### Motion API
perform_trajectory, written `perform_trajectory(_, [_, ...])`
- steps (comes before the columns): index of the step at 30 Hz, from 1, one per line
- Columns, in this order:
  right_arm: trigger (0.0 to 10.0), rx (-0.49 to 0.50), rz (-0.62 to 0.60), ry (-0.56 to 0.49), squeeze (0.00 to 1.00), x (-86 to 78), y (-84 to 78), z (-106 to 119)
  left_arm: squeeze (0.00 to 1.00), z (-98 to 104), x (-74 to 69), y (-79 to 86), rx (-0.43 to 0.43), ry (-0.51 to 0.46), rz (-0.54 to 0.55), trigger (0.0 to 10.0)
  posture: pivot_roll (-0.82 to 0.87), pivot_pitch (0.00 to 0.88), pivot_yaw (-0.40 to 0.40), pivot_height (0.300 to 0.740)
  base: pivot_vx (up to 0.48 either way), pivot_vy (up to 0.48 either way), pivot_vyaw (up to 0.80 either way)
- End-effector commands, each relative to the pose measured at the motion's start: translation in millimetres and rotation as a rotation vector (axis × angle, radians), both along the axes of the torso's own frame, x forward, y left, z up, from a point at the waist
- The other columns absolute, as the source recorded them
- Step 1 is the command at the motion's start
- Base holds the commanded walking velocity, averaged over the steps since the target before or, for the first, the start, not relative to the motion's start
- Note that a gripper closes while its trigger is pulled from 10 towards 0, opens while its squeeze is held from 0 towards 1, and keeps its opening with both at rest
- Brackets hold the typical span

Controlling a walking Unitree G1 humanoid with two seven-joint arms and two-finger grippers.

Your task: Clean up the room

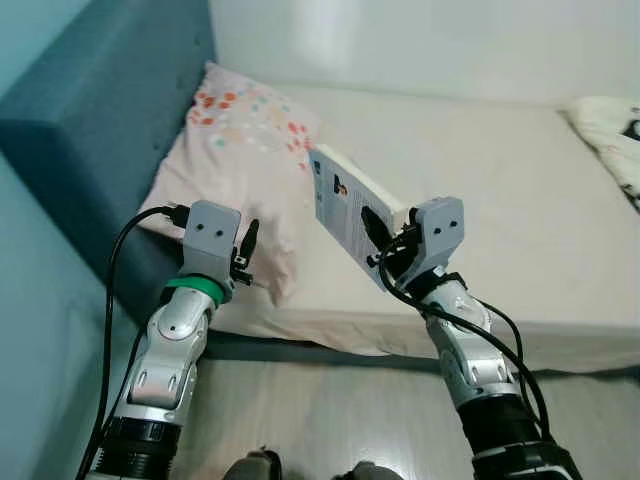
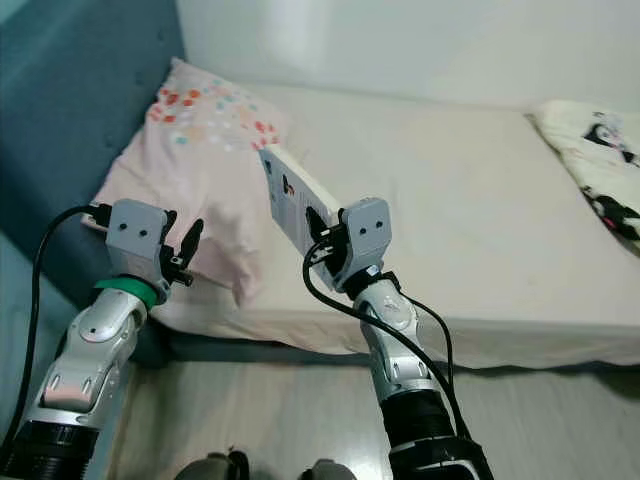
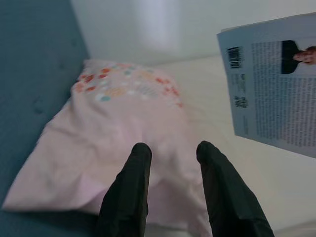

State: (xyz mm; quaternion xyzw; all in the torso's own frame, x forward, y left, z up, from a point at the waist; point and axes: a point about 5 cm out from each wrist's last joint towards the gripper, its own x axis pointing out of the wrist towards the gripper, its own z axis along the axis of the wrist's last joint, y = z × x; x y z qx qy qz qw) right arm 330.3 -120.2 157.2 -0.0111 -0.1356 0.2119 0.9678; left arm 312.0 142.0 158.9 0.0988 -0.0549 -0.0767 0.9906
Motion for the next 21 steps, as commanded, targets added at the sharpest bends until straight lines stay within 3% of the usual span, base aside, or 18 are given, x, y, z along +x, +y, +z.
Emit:
perform_trajectory(1, [10.0,0.01,-0.022,-0.02,0.0,-0.8,-8.5,3.8,0.0,-3.1,-2.3,-6.6,-0.001,0.007,-0.022,10.0,-0.09,0.06,0.008,0.72,0.0,0.0,0.0])
perform_trajectory(14, [10.0,0.004,-0.013,-0.018,0.0,-0.7,-5.8,3.2,0.0,-2.2,-1.0,-6.4,-0.018,-0.002,-0.02,10.0,-0.09,0.054,0.012,0.72,0.0,0.0,0.0])
perform_trajectory(21, [10.0,-0.032,-0.017,-0.018,0.0,-0.5,-3.4,1.4,0.0,0.5,1.3,-6.6,-0.017,-0.017,-0.015,10.0,-0.09,0.048,0.014,0.72,0.365,0.0,0.32])
